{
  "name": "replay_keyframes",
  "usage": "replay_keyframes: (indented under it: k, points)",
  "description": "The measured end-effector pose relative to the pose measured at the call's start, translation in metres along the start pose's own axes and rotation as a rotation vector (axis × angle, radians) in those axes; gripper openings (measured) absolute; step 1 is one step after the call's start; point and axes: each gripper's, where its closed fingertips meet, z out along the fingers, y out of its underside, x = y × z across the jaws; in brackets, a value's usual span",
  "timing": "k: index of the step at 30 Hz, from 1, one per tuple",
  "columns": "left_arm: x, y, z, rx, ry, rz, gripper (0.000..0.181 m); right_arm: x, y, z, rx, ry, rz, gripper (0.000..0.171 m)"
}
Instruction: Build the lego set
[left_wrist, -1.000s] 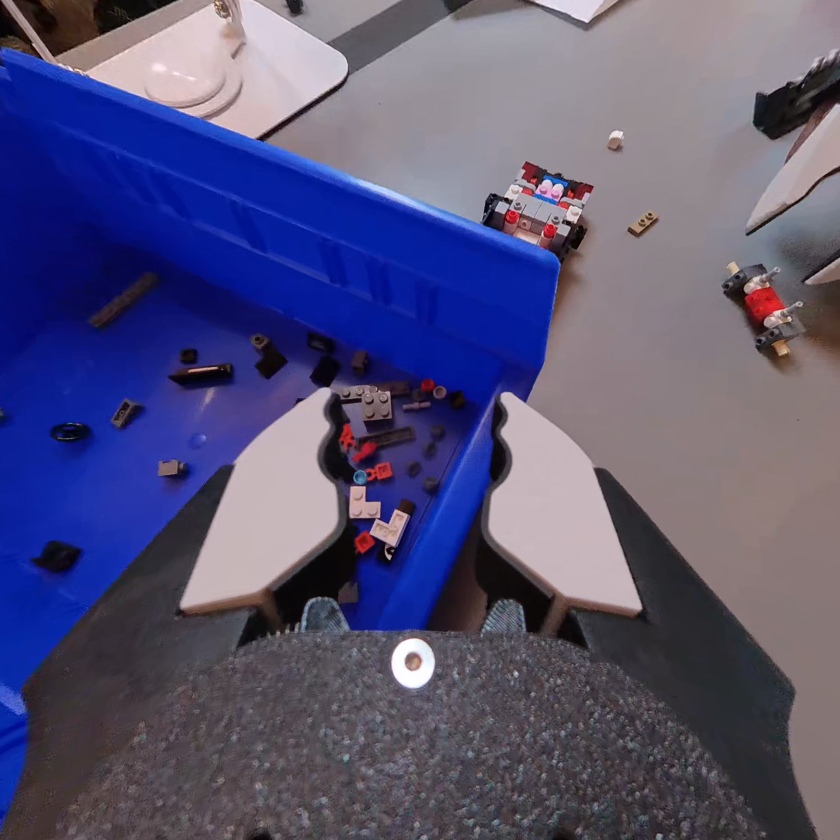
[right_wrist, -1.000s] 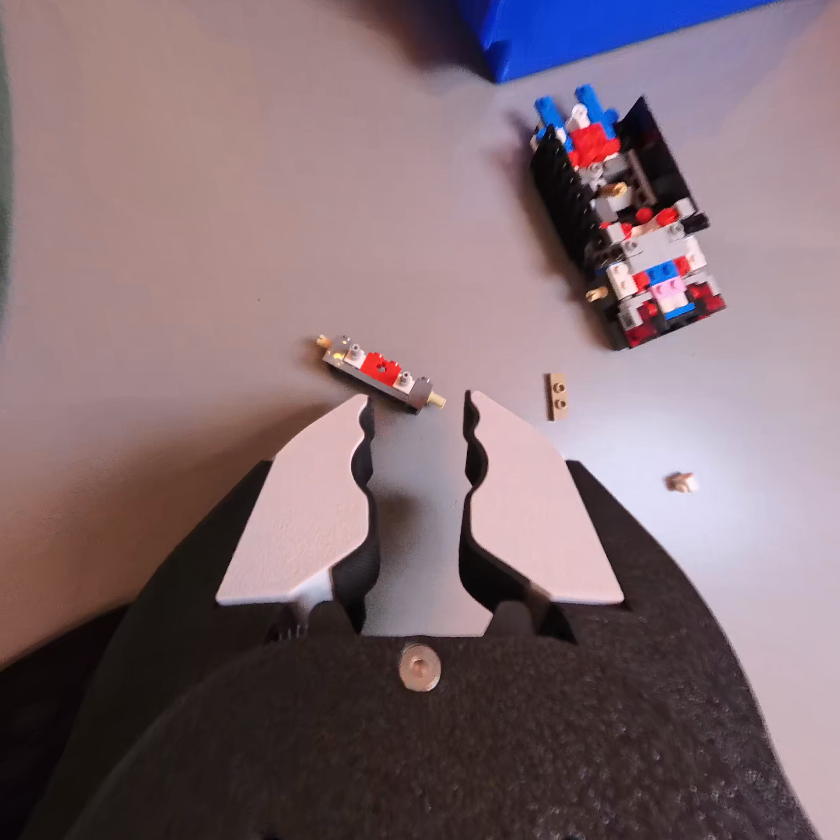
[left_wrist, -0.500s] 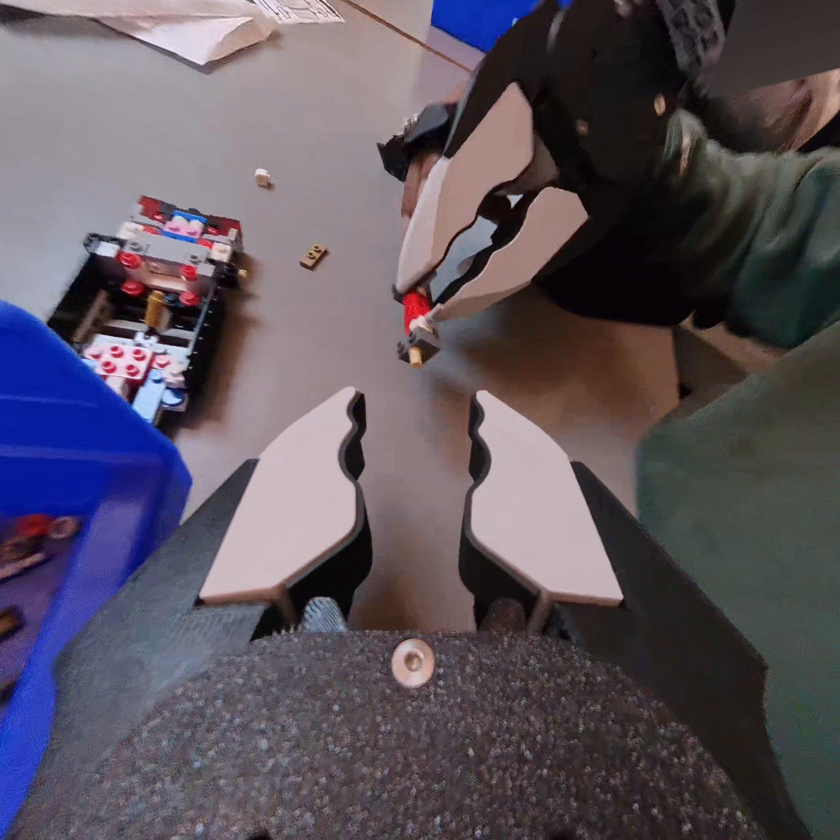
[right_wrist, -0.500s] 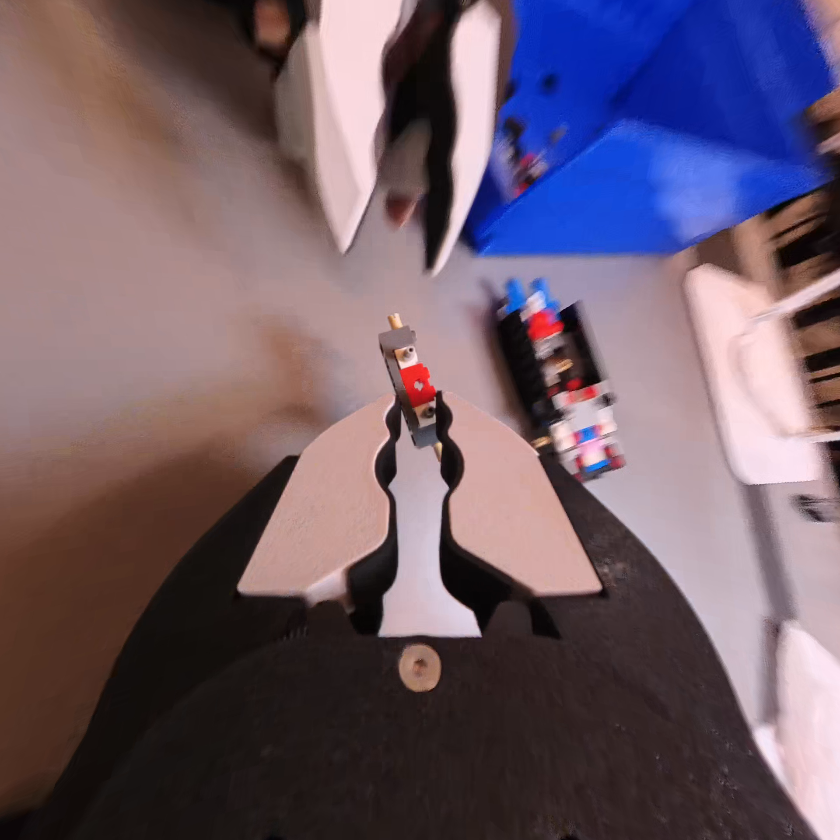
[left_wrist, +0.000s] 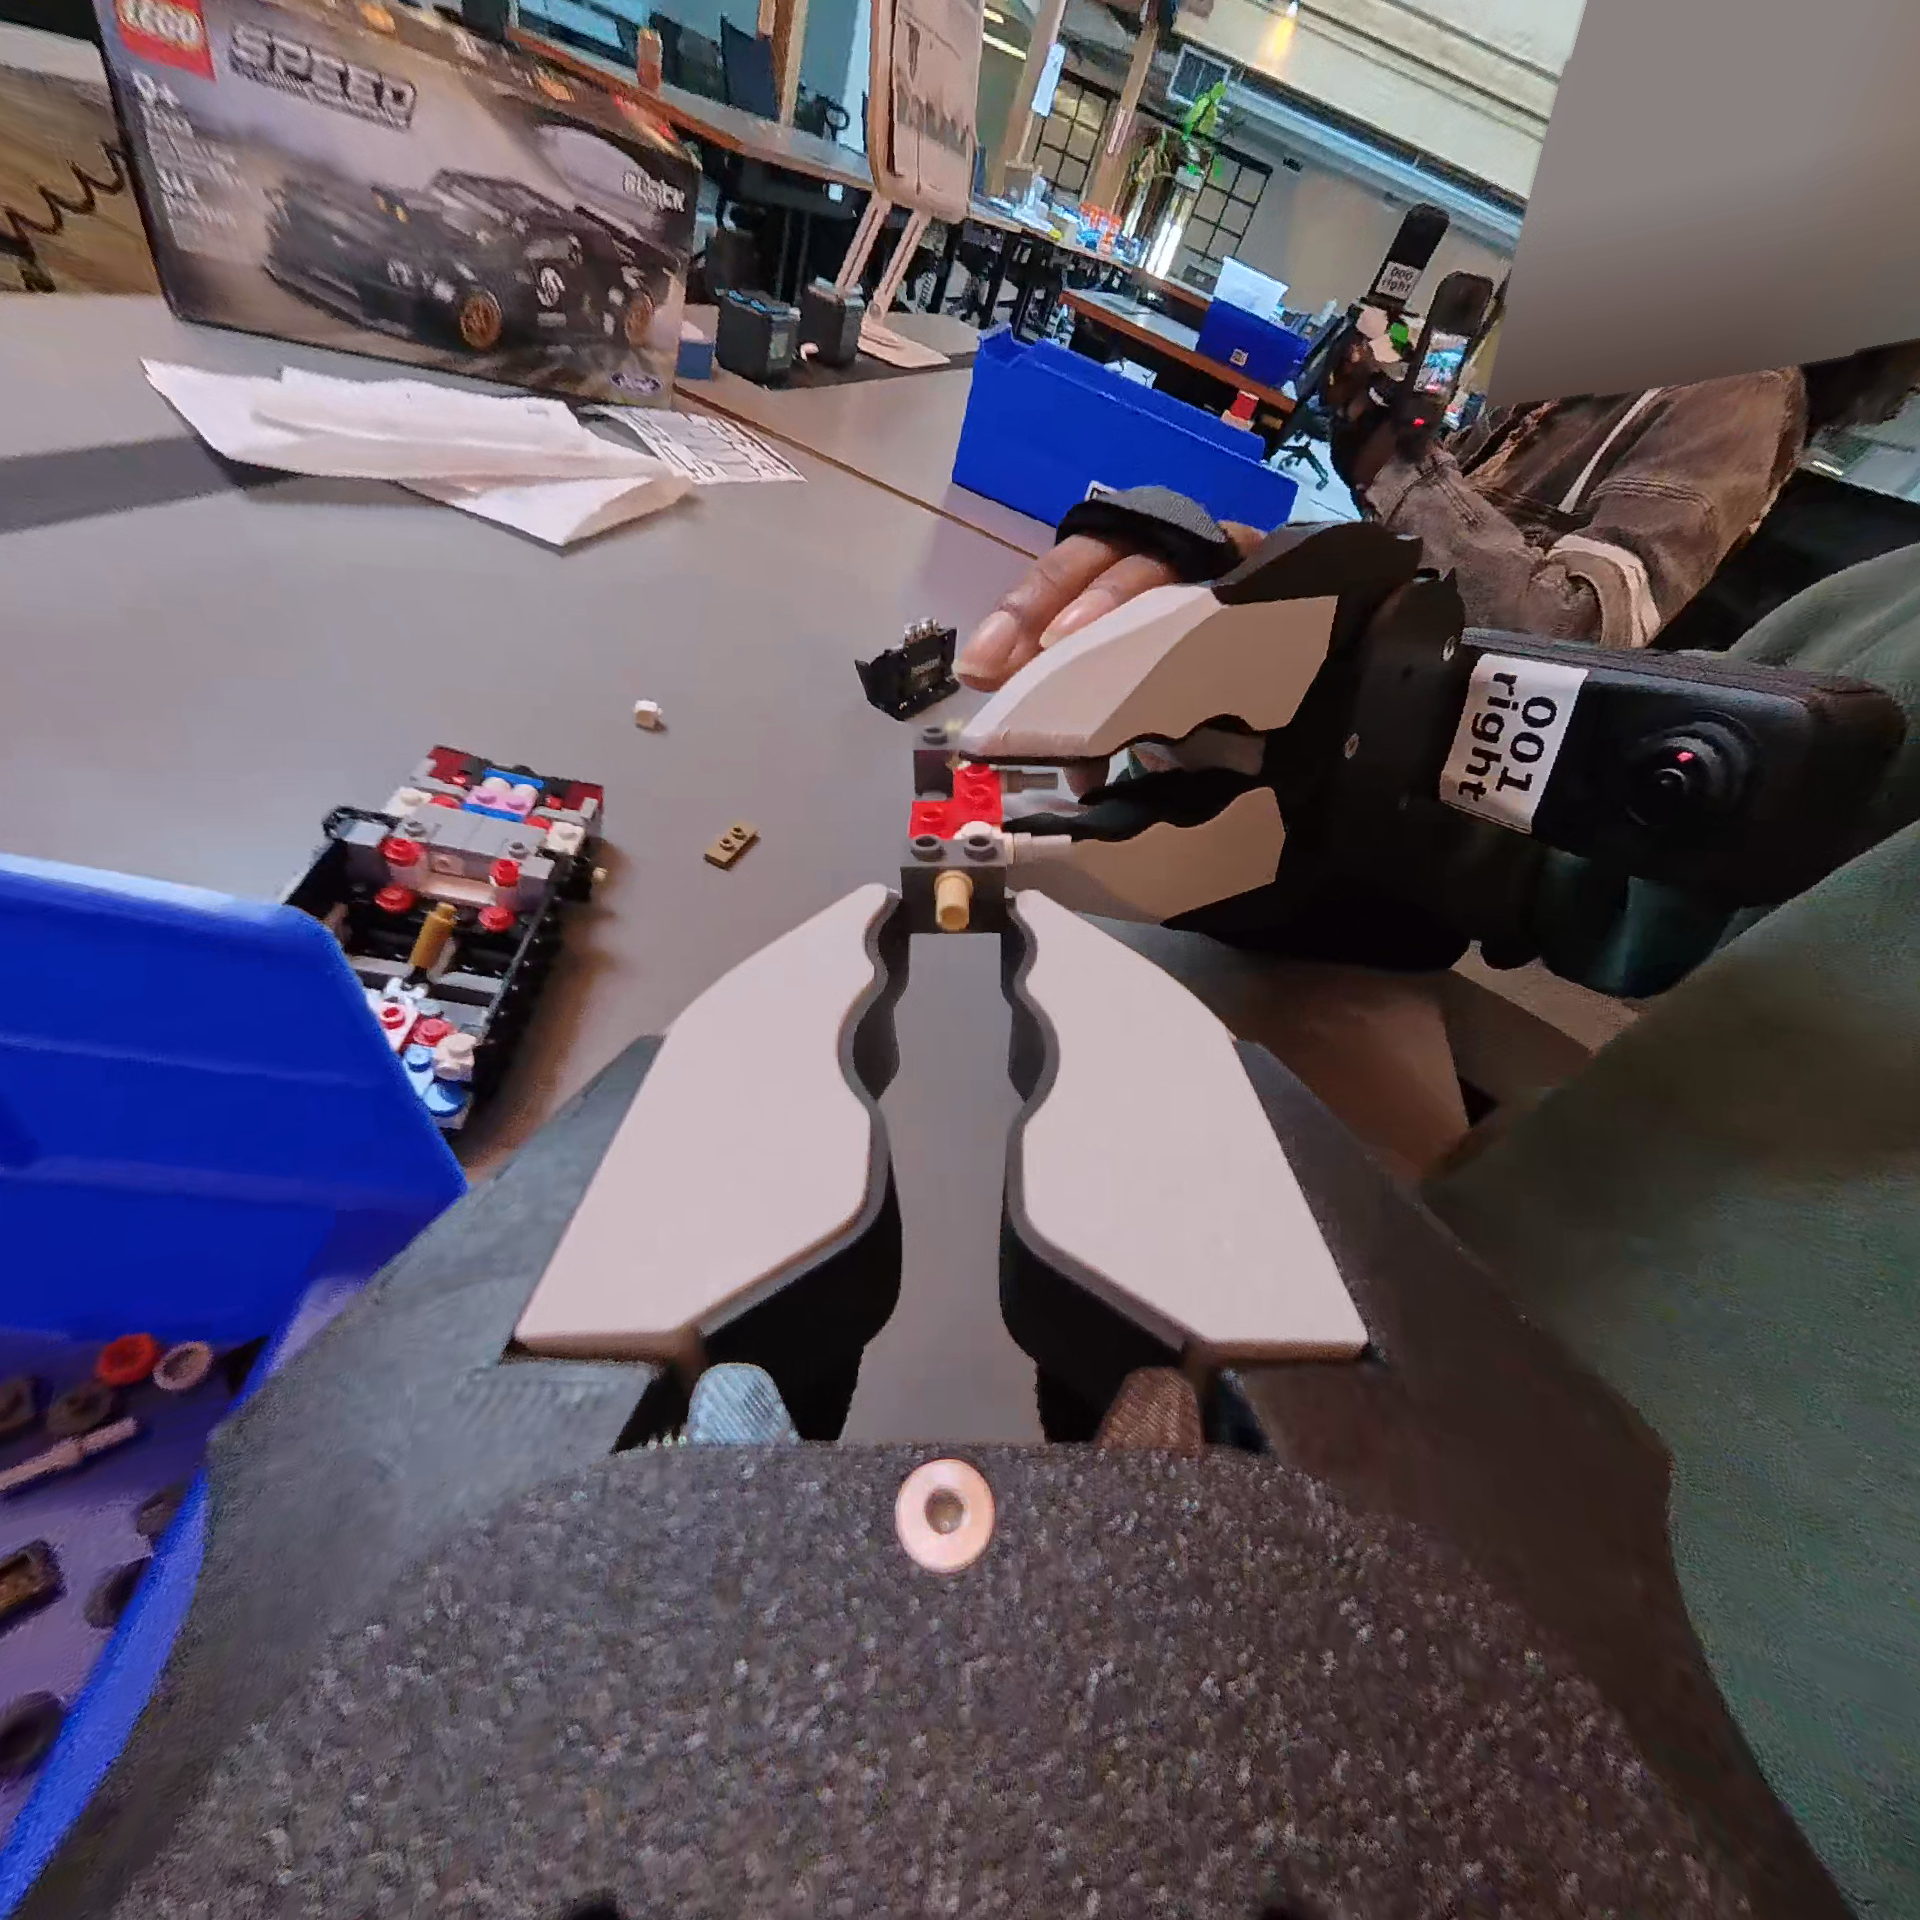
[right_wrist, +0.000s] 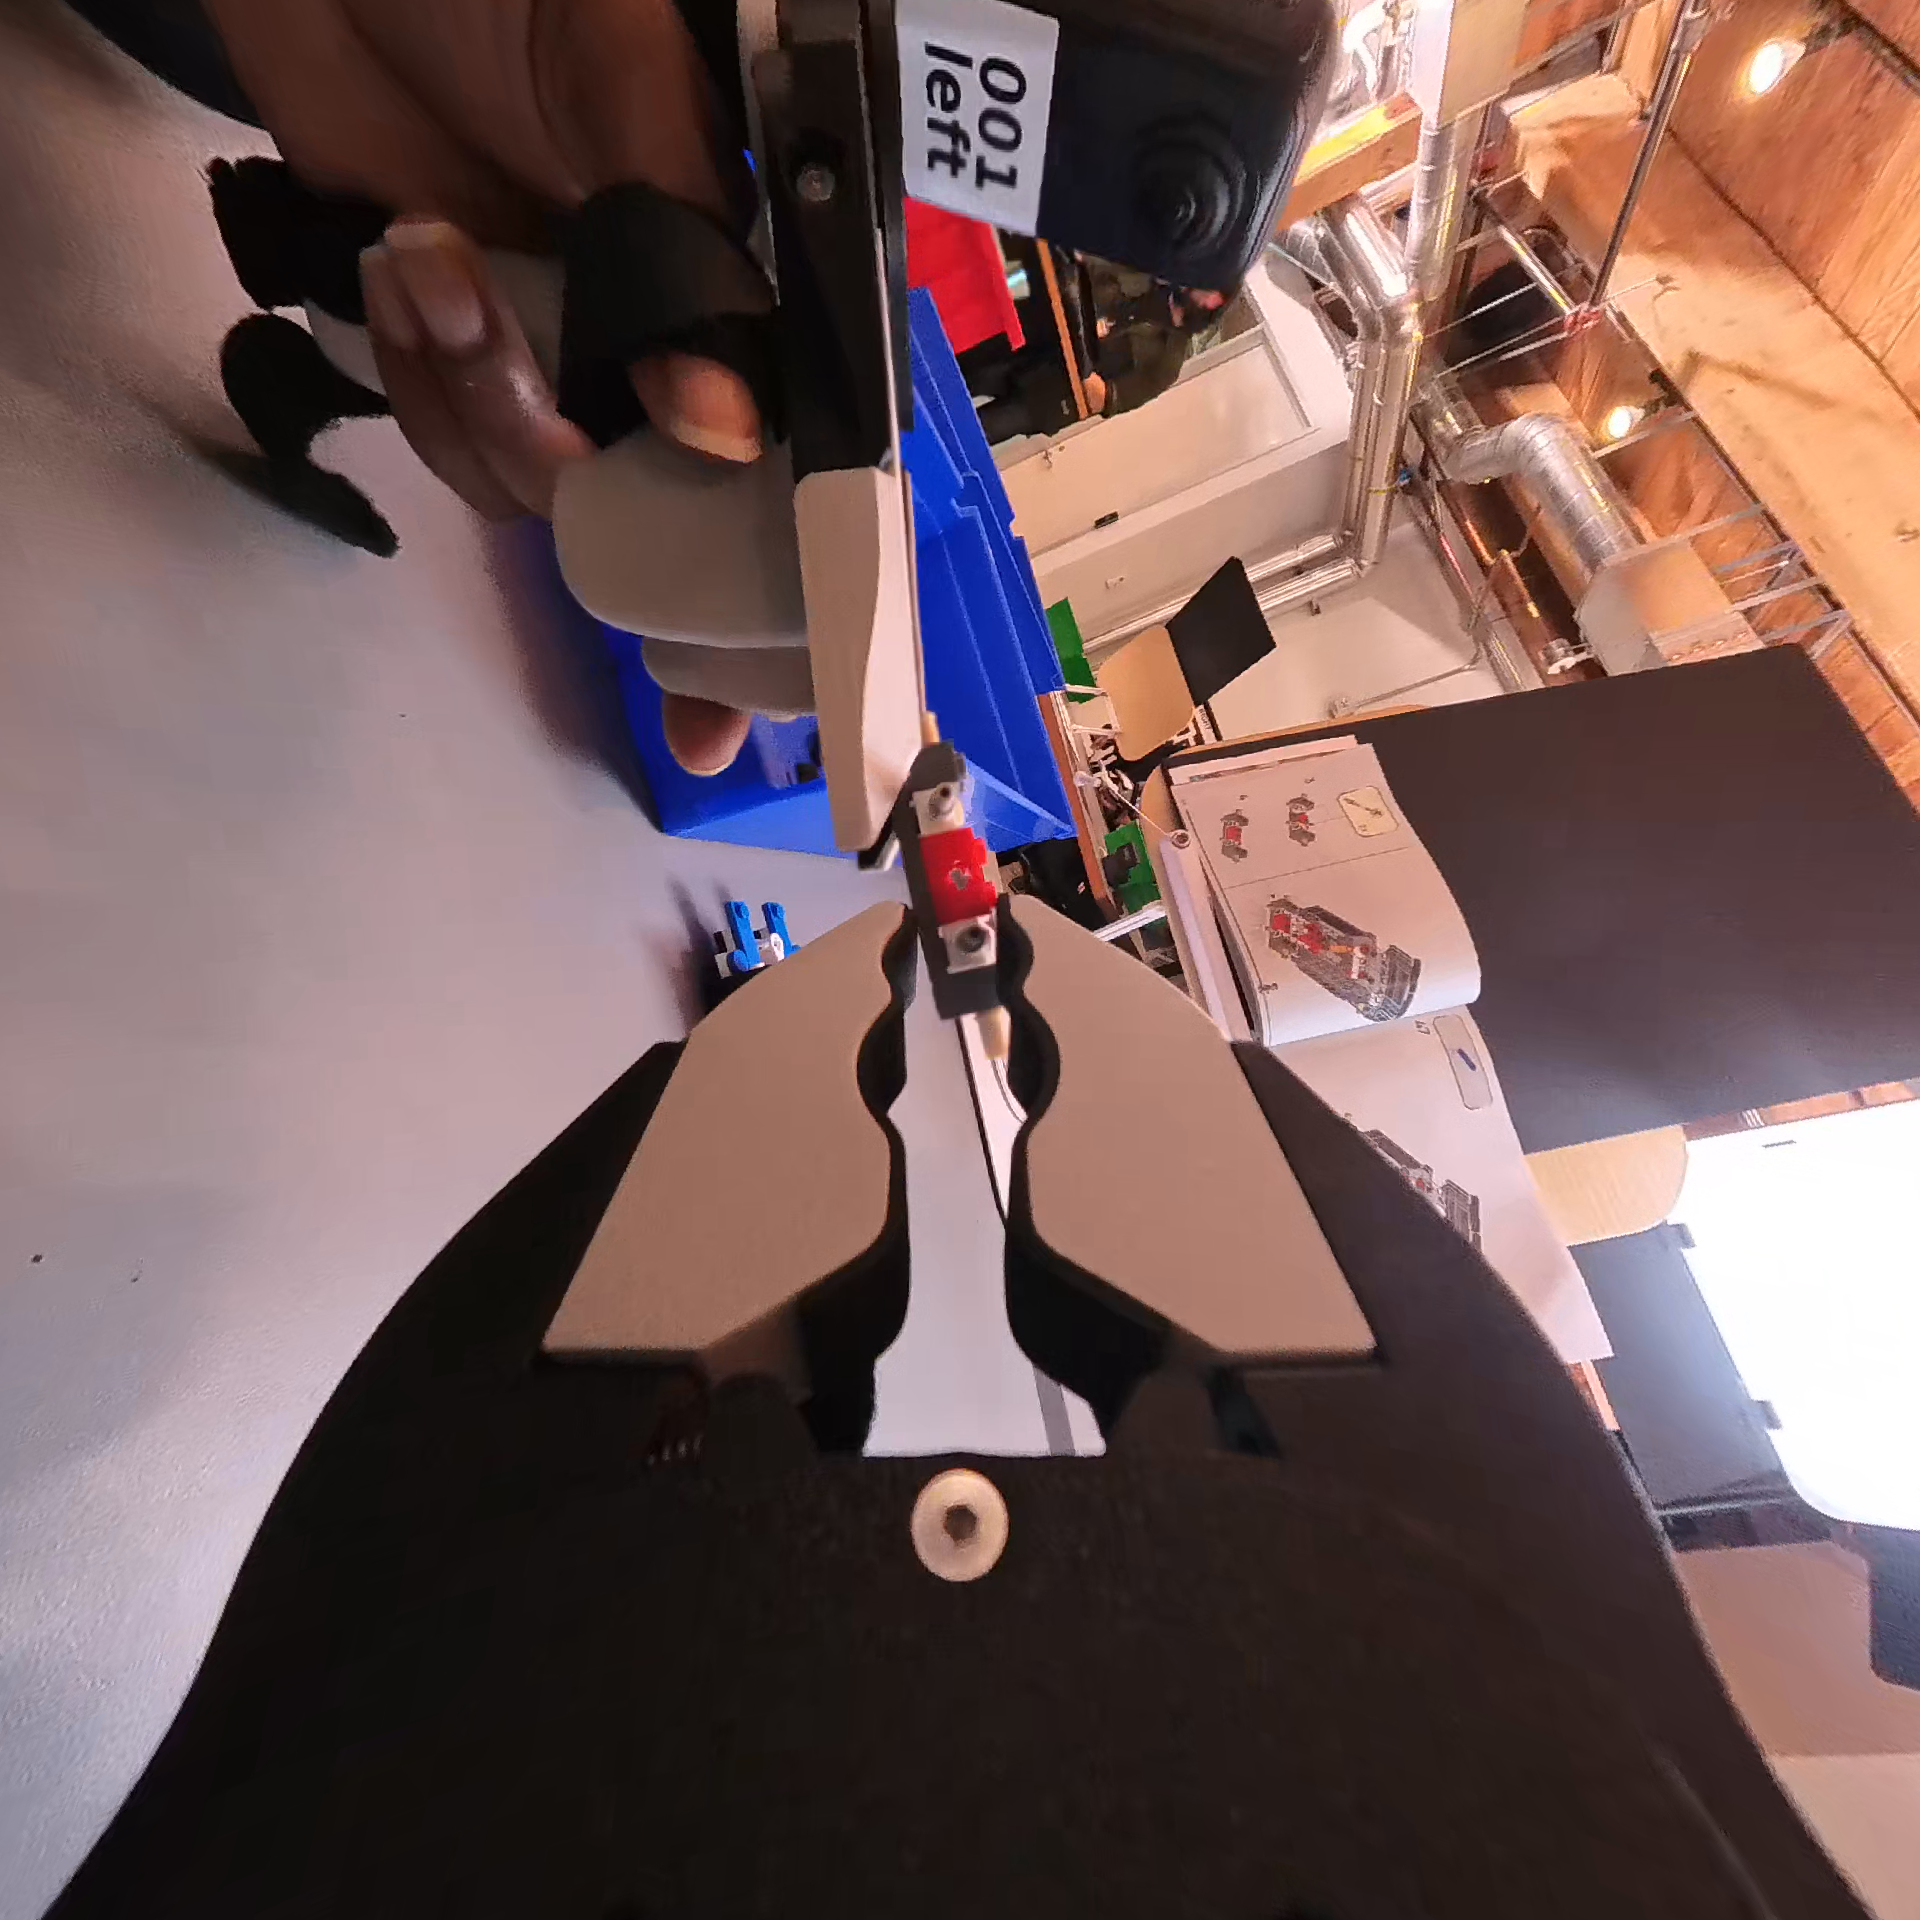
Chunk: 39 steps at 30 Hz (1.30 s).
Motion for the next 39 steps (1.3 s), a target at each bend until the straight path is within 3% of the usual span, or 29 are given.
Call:
replay_keyframes:
  k: [13,16,20,25,39]
  points:
    - [-0.003,-0.004,-0.005,0.015,-0.072,0.124,0.017,-0.001,-0.001,-0.003,0.019,-0.005,0.016,0.011]
    - [0.000,-0.002,-0.001,0.016,-0.055,0.124,0.028,-0.003,-0.007,-0.001,0.034,-0.001,0.019,0.011]
    - [0.002,-0.002,0.000,0.018,-0.074,0.166,0.022,-0.007,-0.009,0.000,0.038,-0.005,0.021,0.011]
    - [0.001,0.001,-0.001,-0.013,-0.045,0.061,0.018,-0.007,-0.009,0.000,0.034,0.022,-0.016,0.011]
    - [0.001,0.009,-0.001,-0.024,0.004,0.026,0.020,-0.020,-0.008,0.001,0.048,-0.079,0.022,0.010]
